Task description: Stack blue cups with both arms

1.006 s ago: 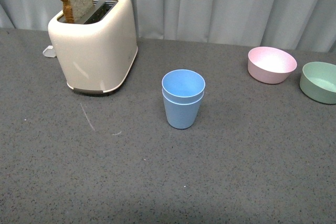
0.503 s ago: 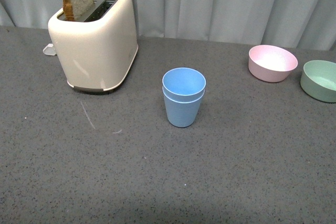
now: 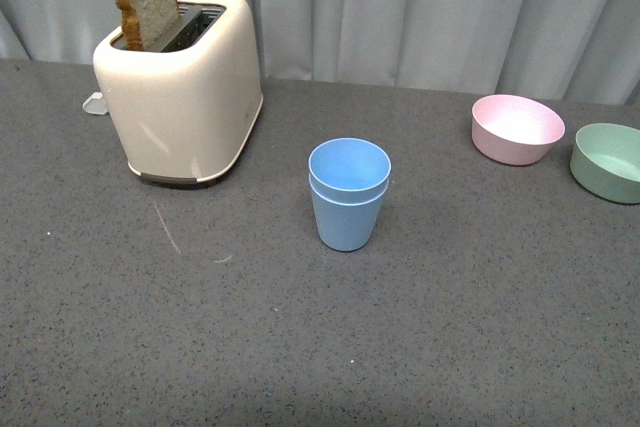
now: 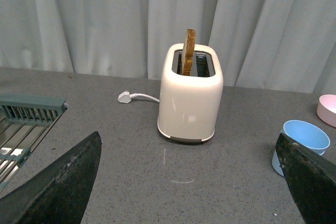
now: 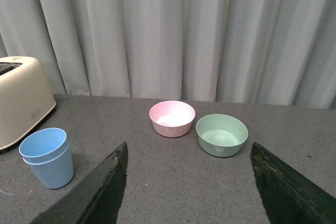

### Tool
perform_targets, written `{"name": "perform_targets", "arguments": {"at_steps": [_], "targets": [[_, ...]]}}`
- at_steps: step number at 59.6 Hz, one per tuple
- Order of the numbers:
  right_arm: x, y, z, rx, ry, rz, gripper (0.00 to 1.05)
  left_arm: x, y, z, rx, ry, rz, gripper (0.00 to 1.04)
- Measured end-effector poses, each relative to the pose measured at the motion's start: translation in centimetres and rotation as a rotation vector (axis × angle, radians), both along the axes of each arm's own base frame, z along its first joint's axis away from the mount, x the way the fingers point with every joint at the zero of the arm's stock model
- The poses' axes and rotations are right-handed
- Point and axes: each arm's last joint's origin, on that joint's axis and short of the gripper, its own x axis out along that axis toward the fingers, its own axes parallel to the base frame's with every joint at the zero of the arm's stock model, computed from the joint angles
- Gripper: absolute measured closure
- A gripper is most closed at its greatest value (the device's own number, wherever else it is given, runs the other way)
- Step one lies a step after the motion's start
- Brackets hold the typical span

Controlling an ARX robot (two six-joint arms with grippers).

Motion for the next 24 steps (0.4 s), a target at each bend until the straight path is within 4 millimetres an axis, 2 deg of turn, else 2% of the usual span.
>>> {"name": "perform_targets", "arguments": {"at_steps": [8,24], "targets": [[0.00,0.00,0.00,0.000,0.000,0.000,0.08,0.00,0.00,0.00,0.000,0.000,0.000,0.07],[0.00,0.00,0.00,0.001,0.000,0.000,0.10,0.00,0.00,0.00,0.000,0.000,0.000,0.07]]}}
